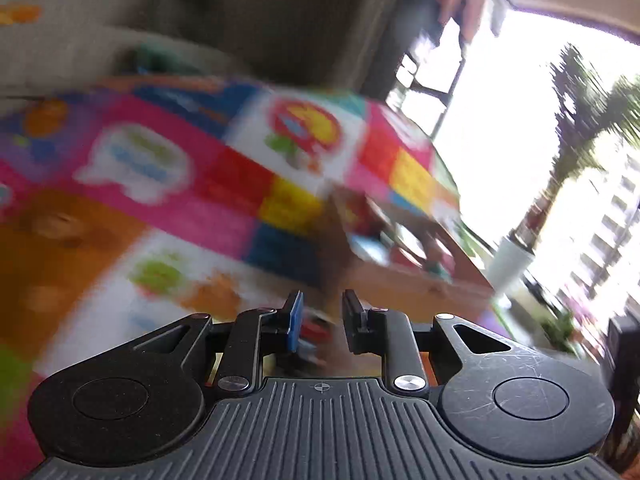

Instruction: Organize objects

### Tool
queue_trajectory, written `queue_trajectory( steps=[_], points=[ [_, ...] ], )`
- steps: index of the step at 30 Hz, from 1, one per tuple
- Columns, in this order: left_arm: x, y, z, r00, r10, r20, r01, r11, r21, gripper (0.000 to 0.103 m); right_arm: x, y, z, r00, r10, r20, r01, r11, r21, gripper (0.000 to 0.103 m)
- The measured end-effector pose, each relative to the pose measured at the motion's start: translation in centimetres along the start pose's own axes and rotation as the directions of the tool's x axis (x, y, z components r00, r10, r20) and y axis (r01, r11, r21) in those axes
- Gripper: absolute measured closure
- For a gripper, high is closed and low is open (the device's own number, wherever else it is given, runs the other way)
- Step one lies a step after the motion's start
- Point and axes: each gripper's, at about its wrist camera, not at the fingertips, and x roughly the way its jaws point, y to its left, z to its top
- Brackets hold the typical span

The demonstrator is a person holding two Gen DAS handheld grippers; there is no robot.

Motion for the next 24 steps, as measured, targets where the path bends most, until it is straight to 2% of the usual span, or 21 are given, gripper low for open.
queue_trajectory(
  steps=[3,9,11,12,17,18,19,20,22,24],
  points=[
    [-0.2,3.4,1.0,0.993,0.115,-0.005,-0.115,0.988,-0.099,0.079,0.0,0.0,0.0,1.000,-0.004,-0.001,0.004,1.000,-0.003,0.000],
    [2.6,6.5,0.5,0.986,0.137,-0.092,-0.153,0.966,-0.208,0.079,0.0,0.1,0.0,1.000,-0.005,-0.001,0.005,1.000,-0.004,0.000],
    [2.8,6.7,-0.3,0.986,0.107,-0.129,-0.133,0.967,-0.219,0.079,0.0,0.0,0.0,1.000,-0.005,-0.001,0.005,1.000,-0.004,0.000],
    [2.8,6.6,-0.7,0.988,0.073,-0.134,-0.102,0.968,-0.229,0.075,0.0,0.0,0.0,1.000,-0.005,0.000,0.005,1.000,-0.002,0.000],
    [0.9,5.4,-3.1,0.983,-0.039,-0.180,-0.010,0.965,-0.262,0.067,0.0,0.0,0.0,1.000,-0.004,0.001,0.004,1.000,0.002,0.000],
    [0.6,5.1,-3.6,0.977,-0.071,-0.202,0.013,0.961,-0.276,0.071,0.0,0.0,0.0,1.000,-0.003,0.001,0.003,1.000,0.002,0.000],
    [0.2,4.6,-4.1,0.973,-0.069,-0.221,0.008,0.964,-0.266,0.071,0.0,-0.1,0.1,1.000,-0.002,0.002,0.002,1.000,0.004,0.000],
    [-0.4,4.0,-4.4,0.976,-0.047,-0.212,-0.003,0.973,-0.230,0.073,0.0,-0.1,0.0,1.000,-0.001,0.003,0.001,1.000,0.006,0.000],
    [-1.8,2.3,-4.5,0.980,-0.005,-0.199,-0.015,0.995,-0.097,0.073,-0.1,-0.1,0.0,1.000,0.000,0.005,0.000,1.000,0.009,0.000],
    [-2.9,0.5,-4.7,0.978,0.000,-0.207,0.006,1.000,0.030,0.073,0.0,-0.1,0.0,1.000,0.001,0.005,-0.001,1.000,0.009,0.000]
  ],
)
